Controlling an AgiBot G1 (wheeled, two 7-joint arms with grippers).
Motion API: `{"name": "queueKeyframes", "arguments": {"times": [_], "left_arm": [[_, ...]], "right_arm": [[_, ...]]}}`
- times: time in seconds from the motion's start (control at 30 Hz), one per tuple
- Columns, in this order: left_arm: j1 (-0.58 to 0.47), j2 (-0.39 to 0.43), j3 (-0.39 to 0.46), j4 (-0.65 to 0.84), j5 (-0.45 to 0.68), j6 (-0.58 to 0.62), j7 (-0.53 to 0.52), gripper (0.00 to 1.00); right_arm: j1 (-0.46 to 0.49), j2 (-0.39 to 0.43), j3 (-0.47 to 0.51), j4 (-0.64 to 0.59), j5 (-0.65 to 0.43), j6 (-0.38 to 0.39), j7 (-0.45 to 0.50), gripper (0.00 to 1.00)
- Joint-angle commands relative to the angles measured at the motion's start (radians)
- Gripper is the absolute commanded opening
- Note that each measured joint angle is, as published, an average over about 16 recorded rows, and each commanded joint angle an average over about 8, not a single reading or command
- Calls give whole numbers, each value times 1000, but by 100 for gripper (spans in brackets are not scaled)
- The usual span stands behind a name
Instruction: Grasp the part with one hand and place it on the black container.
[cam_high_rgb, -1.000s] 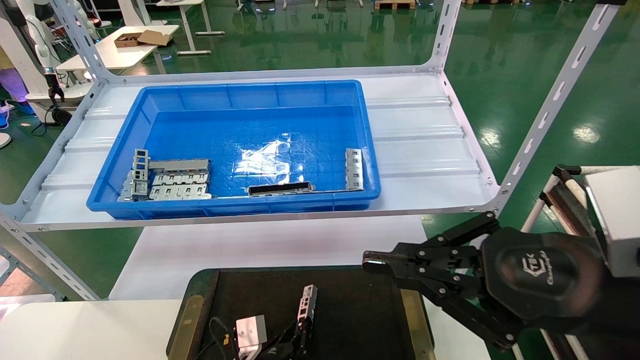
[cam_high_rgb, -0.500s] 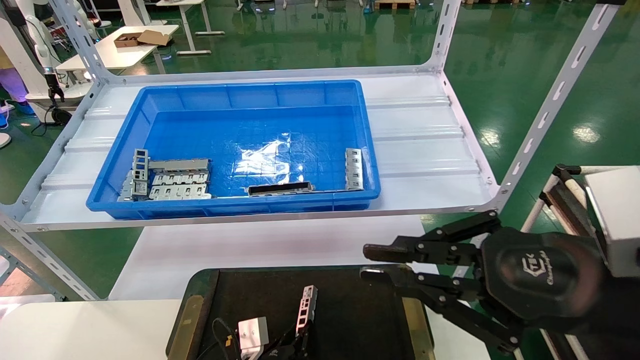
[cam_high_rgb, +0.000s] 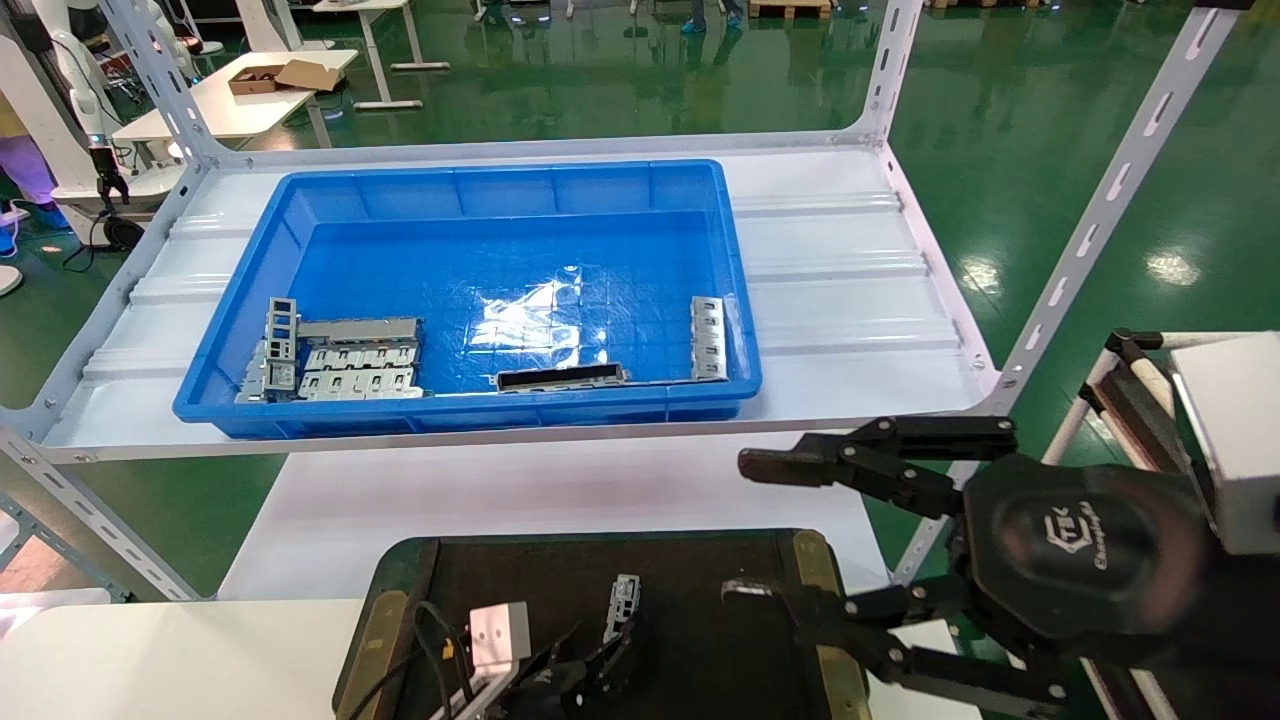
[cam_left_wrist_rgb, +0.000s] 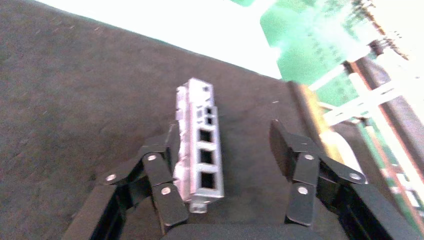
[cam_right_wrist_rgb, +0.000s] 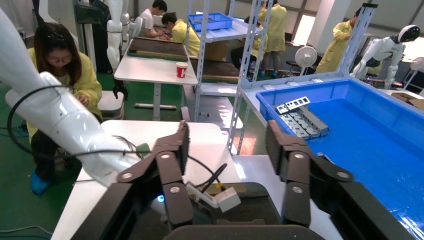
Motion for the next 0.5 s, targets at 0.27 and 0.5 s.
{"name": "queueKeyframes", "arguments": {"times": [0.27, 0.5], "left_arm": [[-92, -149, 115, -108, -107, 105, -13, 100], [-172, -218, 148, -121, -123, 287, -9, 100]], "right_arm": [[0, 0, 0, 0, 0, 0, 0, 100], [0, 0, 0, 0, 0, 0, 0, 100]]}}
